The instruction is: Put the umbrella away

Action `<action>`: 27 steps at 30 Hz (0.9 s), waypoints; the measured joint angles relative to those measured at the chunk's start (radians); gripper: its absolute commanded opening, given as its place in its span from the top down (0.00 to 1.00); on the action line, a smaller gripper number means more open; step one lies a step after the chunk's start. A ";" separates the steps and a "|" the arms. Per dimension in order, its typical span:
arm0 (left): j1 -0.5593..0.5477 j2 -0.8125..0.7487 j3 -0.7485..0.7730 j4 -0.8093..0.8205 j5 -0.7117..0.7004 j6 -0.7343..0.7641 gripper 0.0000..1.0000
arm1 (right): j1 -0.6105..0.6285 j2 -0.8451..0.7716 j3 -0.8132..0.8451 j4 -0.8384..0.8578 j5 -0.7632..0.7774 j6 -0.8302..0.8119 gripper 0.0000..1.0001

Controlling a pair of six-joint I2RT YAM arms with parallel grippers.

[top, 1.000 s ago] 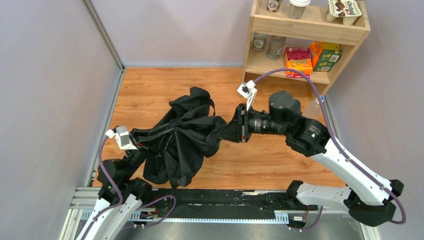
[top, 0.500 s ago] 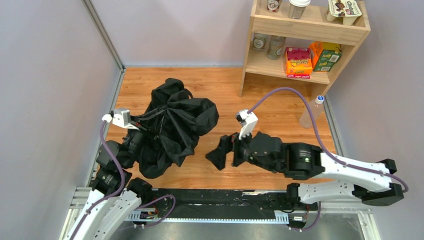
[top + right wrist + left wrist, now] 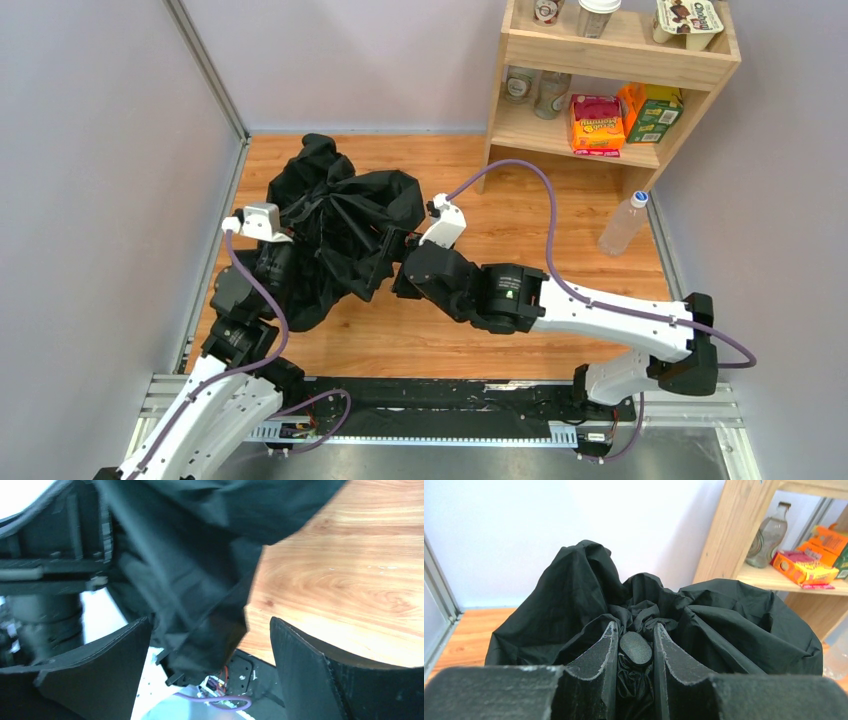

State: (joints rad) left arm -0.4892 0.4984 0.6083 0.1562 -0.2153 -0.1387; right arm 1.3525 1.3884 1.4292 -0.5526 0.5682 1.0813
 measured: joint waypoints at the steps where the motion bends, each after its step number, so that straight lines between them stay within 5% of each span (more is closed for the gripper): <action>1: 0.000 -0.005 0.000 0.014 -0.006 0.007 1.00 | -0.010 0.012 0.002 -0.009 0.000 0.008 0.16; 5: 0.000 -0.026 0.000 0.039 -0.033 0.014 1.00 | -0.024 0.012 -0.028 -0.031 -0.002 -0.001 0.64; 9: 0.000 -0.051 -0.004 0.052 -0.053 0.013 1.00 | -0.024 -0.063 -0.158 -0.022 -0.026 -0.039 0.66; 13: -0.002 -0.069 -0.013 0.041 -0.055 0.004 1.00 | -0.024 -0.245 -0.348 0.068 -0.109 -0.101 1.00; 16: -0.007 -0.082 -0.028 0.033 -0.051 -0.018 1.00 | -0.028 -0.363 -0.417 0.140 -0.154 -0.146 0.99; 19: -0.007 -0.103 -0.034 0.019 -0.053 -0.044 1.00 | -0.040 -0.417 -0.425 0.206 -0.211 -0.204 0.57; 22: -0.006 -0.124 -0.034 0.018 -0.062 -0.067 1.00 | -0.054 -0.393 -0.388 0.226 -0.279 -0.259 0.47; 25: -0.005 -0.139 -0.033 0.014 -0.064 -0.102 1.00 | -0.060 -0.344 -0.358 0.252 -0.344 -0.292 0.49; 27: -0.005 -0.146 -0.033 0.008 -0.061 -0.134 1.00 | -0.060 -0.317 -0.346 0.260 -0.374 -0.311 0.76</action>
State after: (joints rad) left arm -0.4938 0.3519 0.5751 0.1642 -0.2764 -0.2729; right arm 1.2922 1.0710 1.0832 -0.2928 0.1940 0.7700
